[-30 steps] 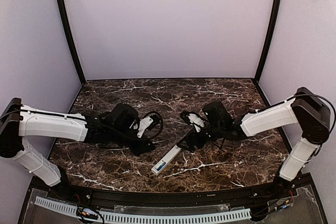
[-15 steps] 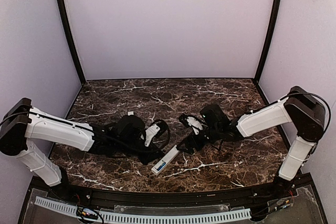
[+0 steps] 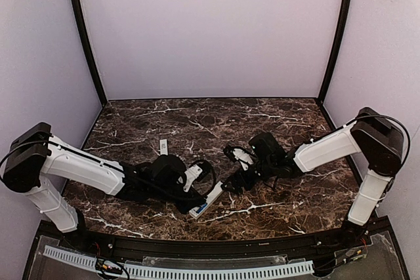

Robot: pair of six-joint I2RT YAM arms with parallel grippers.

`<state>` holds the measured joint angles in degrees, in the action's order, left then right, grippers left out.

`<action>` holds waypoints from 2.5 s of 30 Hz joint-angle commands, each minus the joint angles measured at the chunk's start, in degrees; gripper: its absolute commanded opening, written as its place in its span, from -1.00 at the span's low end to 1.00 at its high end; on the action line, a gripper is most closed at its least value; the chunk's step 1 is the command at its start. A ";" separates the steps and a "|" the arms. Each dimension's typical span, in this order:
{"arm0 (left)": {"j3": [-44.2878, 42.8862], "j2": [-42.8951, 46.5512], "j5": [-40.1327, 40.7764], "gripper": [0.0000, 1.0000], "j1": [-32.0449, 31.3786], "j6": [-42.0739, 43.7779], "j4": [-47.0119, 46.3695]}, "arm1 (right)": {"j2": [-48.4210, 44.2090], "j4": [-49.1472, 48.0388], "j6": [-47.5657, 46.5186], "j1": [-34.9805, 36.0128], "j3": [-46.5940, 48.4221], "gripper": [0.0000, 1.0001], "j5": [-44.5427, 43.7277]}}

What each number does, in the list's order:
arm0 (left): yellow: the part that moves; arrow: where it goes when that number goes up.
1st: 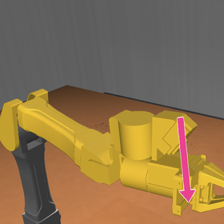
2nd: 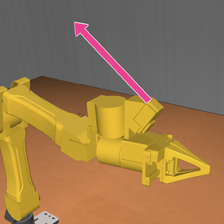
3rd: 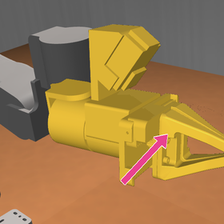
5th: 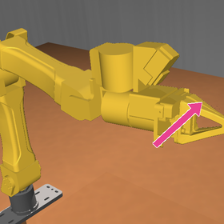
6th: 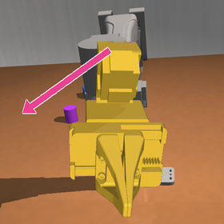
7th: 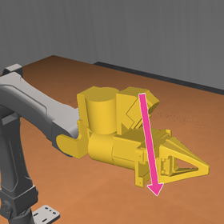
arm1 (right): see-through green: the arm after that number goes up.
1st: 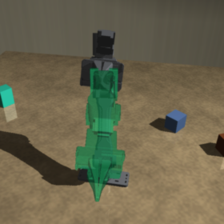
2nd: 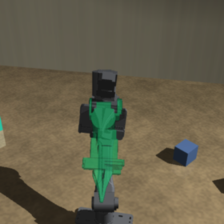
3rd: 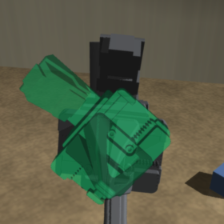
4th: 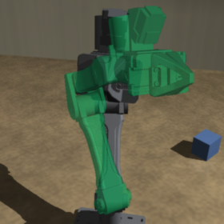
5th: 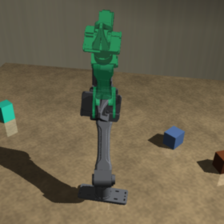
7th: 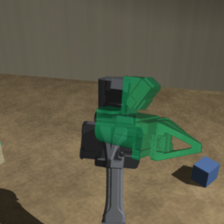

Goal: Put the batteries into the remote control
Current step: Place the battery in the battery compartment, then load the battery into the battery compartment.

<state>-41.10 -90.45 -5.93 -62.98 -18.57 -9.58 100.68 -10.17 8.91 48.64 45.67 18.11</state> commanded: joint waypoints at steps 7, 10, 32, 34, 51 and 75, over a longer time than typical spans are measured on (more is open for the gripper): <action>2.67 0.82 2.66 -0.99 -0.32 -0.81 -1.20 | 0.80 0.39 -0.47 0.31 0.47 0.63 -1.38; 3.02 0.62 2.49 -0.99 -0.32 -0.81 -1.38 | 0.78 0.51 -0.39 0.32 0.47 0.64 -1.65; 2.50 1.79 1.70 -0.56 -0.82 0.26 1.54 | 0.73 0.90 -0.61 0.31 0.65 0.63 -2.13; 2.30 2.52 1.96 -0.53 -0.83 0.33 1.92 | 0.66 0.94 -0.64 0.31 0.74 0.63 -2.27; -8.61 -0.05 7.58 -0.42 -0.83 2.62 10.74 | 0.13 0.95 -0.26 0.31 0.86 0.63 -2.18; -13.08 -6.21 11.11 -0.44 -0.65 1.45 19.34 | 0.56 0.59 -0.10 0.31 0.57 0.62 -2.24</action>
<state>-54.04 -96.53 4.84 -63.55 -16.51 7.09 100.73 -9.56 8.69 48.64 45.74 16.58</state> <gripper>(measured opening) 0.280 0.813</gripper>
